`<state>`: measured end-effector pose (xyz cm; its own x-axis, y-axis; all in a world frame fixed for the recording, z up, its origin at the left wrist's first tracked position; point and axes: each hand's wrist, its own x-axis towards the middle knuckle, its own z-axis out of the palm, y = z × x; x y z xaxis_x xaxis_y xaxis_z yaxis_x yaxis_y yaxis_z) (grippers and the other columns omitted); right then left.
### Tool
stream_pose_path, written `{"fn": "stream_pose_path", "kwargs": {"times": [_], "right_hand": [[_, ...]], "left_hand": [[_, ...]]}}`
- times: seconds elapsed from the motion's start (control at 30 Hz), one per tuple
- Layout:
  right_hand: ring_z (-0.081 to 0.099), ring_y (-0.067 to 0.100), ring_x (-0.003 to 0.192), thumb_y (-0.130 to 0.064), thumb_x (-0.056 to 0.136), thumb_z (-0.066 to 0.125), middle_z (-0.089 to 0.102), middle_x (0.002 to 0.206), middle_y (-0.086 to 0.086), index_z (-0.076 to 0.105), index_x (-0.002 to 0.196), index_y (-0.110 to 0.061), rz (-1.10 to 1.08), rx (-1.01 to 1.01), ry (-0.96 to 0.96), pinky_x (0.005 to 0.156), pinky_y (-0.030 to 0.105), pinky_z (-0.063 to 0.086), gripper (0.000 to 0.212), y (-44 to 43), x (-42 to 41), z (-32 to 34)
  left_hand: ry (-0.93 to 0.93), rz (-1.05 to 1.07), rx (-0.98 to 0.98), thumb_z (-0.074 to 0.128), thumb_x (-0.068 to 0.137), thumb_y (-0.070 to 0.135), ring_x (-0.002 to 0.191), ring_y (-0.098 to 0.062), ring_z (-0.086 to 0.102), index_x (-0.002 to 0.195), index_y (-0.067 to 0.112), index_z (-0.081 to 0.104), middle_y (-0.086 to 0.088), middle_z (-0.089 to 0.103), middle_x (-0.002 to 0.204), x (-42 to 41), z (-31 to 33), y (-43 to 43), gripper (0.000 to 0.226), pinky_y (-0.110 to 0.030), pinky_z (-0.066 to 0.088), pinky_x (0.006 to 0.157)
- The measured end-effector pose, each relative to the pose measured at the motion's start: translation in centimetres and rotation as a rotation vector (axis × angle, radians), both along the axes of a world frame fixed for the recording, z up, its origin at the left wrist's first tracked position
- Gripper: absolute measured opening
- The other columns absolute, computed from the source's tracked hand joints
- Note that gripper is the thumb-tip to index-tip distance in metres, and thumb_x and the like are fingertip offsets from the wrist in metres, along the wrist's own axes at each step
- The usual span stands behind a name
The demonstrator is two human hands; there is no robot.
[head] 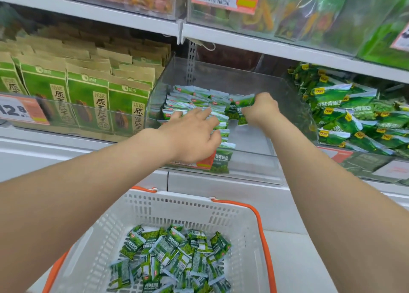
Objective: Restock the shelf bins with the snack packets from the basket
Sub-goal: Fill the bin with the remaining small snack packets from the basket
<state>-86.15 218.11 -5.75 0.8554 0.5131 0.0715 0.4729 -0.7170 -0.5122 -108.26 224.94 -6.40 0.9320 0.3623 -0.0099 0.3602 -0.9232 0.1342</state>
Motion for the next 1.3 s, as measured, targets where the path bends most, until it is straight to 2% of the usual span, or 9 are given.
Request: {"fn": "stream_pose_path", "kwargs": {"times": [0.13, 0.3, 0.43, 0.57, 0.77, 0.9, 1.07, 1.17, 1.3], "right_hand": [[0.052, 0.034, 0.135, -0.028, 0.096, 0.072, 0.051, 0.147, 0.017, 0.040, 0.146, -0.001, -0.012, -0.179, -0.046, 0.098, 0.034, 0.048, 0.066, 2.4, 1.1, -0.5], [0.051, 0.030, 0.136, -0.041, 0.089, 0.081, 0.056, 0.142, 0.012, 0.056, 0.138, -0.005, 0.044, -0.234, -0.106, 0.106, 0.033, 0.046, 0.066, 3.6, 1.7, -0.5], [0.074, 0.030, 0.097, -0.049, 0.079, 0.087, 0.072, 0.112, 0.013, 0.060, 0.110, -0.011, -0.074, -0.171, -0.032, 0.086, 0.039, 0.061, 0.057, 2.7, 1.9, -1.5], [0.071, 0.022, 0.047, -0.050, 0.085, 0.081, 0.074, 0.064, 0.007, 0.065, 0.095, -0.009, -0.076, -0.188, 0.009, 0.063, 0.032, 0.062, 0.044, 1.7, 1.5, -1.0], [0.067, 0.028, 0.068, -0.011, 0.090, 0.059, 0.068, 0.101, 0.020, 0.061, 0.102, -0.006, 0.035, -0.207, -0.021, 0.039, 0.018, 0.043, 0.013, 0.1, -0.4, 0.5], [0.054, 0.037, 0.078, -0.011, 0.089, 0.046, 0.057, 0.084, 0.017, 0.054, 0.078, -0.006, 0.103, 0.020, -0.110, 0.067, 0.033, 0.040, 0.014, -2.5, -3.4, 1.4], [0.060, 0.025, 0.067, -0.017, 0.094, 0.054, 0.064, 0.070, 0.000, 0.067, 0.082, -0.013, 0.257, 0.602, -0.600, 0.064, 0.036, 0.044, 0.018, -7.5, -10.4, -0.8], [0.053, 0.023, 0.054, -0.013, 0.088, 0.057, 0.054, 0.059, -0.003, 0.064, 0.076, -0.012, 0.294, 0.745, -0.700, 0.053, 0.034, 0.039, 0.014, -10.8, -13.6, -4.6], [0.054, 0.026, 0.054, -0.030, 0.083, 0.049, 0.053, 0.054, -0.004, 0.060, 0.071, -0.018, 0.155, 0.446, -0.290, 0.052, 0.033, 0.040, 0.021, -13.4, -14.8, -13.9]], "left_hand": [[0.072, -0.003, -0.059, 0.017, 0.108, 0.048, 0.162, -0.025, 0.002, 0.157, 0.026, 0.032, -0.004, 0.003, 0.176, 0.2, 0.1, 0.1, 0.055, -0.063, 0.008, 0.125], [0.082, 0.011, -0.060, 0.017, 0.109, 0.049, 0.161, -0.025, 0.003, 0.157, 0.028, 0.034, -0.005, 0.004, 0.176, 0.2, -0.1, 0.1, 0.055, -0.062, 0.011, 0.124], [0.074, 0.008, -0.078, 0.018, 0.108, 0.049, 0.161, -0.027, 0.006, 0.157, 0.027, 0.035, -0.006, 0.009, 0.175, 0.2, -0.3, 0.2, 0.056, -0.061, 0.012, 0.124], [-0.009, -0.025, -0.009, 0.019, 0.108, 0.045, 0.147, -0.027, 0.031, 0.143, 0.024, 0.046, -0.009, 0.039, 0.156, 0.2, -0.5, 0.3, 0.049, -0.056, 0.028, 0.114], [-0.175, -0.033, 0.179, 0.014, 0.107, 0.044, 0.110, -0.031, 0.059, 0.120, 0.021, 0.055, -0.004, 0.060, 0.117, -0.6, -0.4, -0.7, 0.049, -0.045, 0.041, 0.092], [-0.408, -0.103, 0.263, 0.027, 0.111, 0.037, 0.098, -0.033, 0.057, 0.107, 0.018, 0.058, -0.004, 0.062, 0.101, -1.5, 0.0, -1.6, 0.037, -0.047, 0.045, 0.086], [-0.584, -0.250, 0.316, 0.047, 0.097, 0.032, 0.085, -0.032, 0.049, 0.086, 0.016, 0.055, -0.006, 0.053, 0.084, -3.3, -0.1, -4.9, 0.021, -0.046, 0.042, 0.072], [-0.352, -0.274, 0.213, 0.048, 0.087, 0.041, 0.078, -0.033, 0.064, 0.085, 0.021, 0.060, -0.003, 0.064, 0.081, -4.5, -1.4, -7.3, 0.022, -0.039, 0.048, 0.063], [0.282, -0.385, 0.169, 0.048, 0.097, 0.042, 0.087, -0.032, 0.067, 0.105, 0.022, 0.063, -0.005, 0.068, 0.098, -5.5, -5.5, -9.2, 0.027, -0.036, 0.051, 0.068]]}}
